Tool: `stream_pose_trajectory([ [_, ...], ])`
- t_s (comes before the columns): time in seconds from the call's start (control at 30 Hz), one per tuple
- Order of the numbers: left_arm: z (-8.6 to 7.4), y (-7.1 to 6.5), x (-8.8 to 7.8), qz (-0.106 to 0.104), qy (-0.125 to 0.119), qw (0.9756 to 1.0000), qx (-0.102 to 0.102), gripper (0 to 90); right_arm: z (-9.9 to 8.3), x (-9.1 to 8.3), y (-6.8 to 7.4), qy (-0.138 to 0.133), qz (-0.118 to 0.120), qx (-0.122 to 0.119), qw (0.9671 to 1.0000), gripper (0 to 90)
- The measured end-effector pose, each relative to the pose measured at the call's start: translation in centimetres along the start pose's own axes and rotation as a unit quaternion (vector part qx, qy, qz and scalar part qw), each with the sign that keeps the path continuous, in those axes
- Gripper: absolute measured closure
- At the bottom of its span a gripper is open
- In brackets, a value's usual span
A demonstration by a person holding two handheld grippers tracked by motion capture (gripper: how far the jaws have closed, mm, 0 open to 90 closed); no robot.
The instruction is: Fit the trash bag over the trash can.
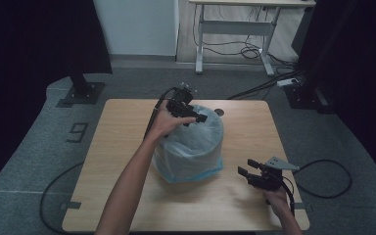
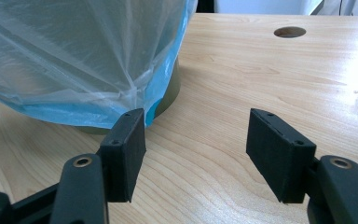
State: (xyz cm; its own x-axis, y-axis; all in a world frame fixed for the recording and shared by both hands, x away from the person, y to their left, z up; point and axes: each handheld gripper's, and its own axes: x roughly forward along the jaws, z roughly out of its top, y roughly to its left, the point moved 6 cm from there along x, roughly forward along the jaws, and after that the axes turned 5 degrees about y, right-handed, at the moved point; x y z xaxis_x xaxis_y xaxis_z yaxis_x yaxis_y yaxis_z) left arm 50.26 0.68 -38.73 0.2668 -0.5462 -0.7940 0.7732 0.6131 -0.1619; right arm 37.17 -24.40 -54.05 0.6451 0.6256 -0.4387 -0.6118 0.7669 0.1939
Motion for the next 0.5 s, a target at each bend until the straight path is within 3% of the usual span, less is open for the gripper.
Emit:
stream_pose_trajectory([
  [0.13, -0.4, 0.2, 1.5, 0.013, 0.037, 0.9992, 0.0, 26.7, 0.1, -0.3, 0.1, -0.002, 0.001, -0.002, 1.0, 36.3],
  [0.27, -0.4, 0.2, 2.4, 0.015, 0.05, 0.9986, -0.001, 27.1, 0.1, -0.4, -0.1, -0.004, 0.004, 0.01, 0.9999, 36.0],
  [0.5, -0.6, 0.2, 4.2, 0.019, 0.078, 0.9967, -0.004, 27.6, -0.1, -0.2, -0.2, 0.001, 0.003, 0.008, 1.0, 36.0],
])
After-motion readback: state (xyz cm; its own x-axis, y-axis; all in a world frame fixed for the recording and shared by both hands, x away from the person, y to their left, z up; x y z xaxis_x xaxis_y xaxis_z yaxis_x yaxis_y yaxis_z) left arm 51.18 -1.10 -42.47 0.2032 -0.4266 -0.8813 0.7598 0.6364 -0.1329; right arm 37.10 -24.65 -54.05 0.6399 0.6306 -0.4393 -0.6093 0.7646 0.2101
